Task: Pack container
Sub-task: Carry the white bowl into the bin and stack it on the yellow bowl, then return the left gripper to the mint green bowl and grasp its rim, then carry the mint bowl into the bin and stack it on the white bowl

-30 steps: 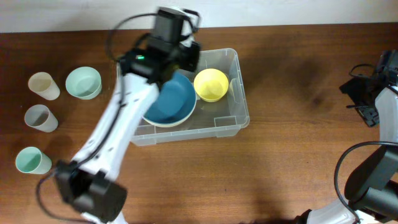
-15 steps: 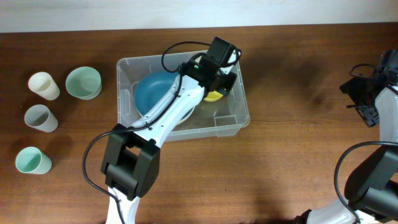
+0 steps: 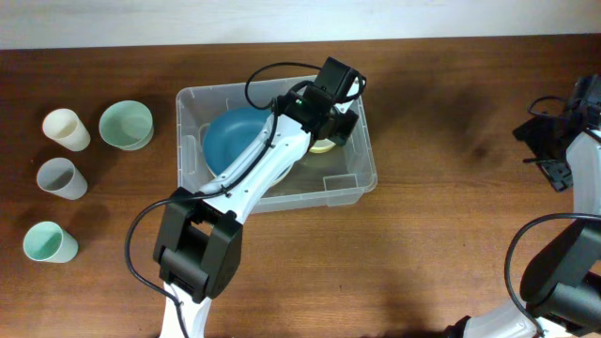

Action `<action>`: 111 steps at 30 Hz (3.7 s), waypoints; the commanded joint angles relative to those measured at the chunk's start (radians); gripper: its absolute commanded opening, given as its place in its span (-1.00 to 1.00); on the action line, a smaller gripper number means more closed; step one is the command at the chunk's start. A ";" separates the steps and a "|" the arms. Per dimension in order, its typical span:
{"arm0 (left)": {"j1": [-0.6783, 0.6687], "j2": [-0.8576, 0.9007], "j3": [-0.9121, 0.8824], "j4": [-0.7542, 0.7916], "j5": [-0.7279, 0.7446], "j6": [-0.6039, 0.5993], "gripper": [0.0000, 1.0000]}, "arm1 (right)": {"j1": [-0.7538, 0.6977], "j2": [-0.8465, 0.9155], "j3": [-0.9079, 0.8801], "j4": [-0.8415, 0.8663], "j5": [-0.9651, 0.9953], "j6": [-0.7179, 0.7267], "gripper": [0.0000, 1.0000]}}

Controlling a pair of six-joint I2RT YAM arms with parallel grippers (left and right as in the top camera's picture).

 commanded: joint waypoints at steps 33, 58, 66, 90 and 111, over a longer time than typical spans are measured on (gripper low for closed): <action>0.756 0.179 0.343 -0.396 -0.079 -0.087 0.99 | -0.003 0.003 -0.006 0.000 0.016 0.008 0.98; 0.761 0.378 0.349 -0.368 -0.110 -0.095 -0.83 | -0.003 0.003 -0.006 0.000 0.016 0.008 0.98; 0.770 0.378 0.451 -0.385 -0.136 -0.094 -0.98 | -0.003 0.003 -0.006 0.000 0.016 0.008 0.98; 0.189 0.367 1.021 -0.772 0.186 -0.008 -0.98 | -0.003 0.003 -0.006 0.000 0.016 0.008 0.98; 0.057 0.377 0.798 -0.662 0.186 -0.016 -0.49 | -0.003 0.003 -0.006 0.000 0.016 0.008 0.98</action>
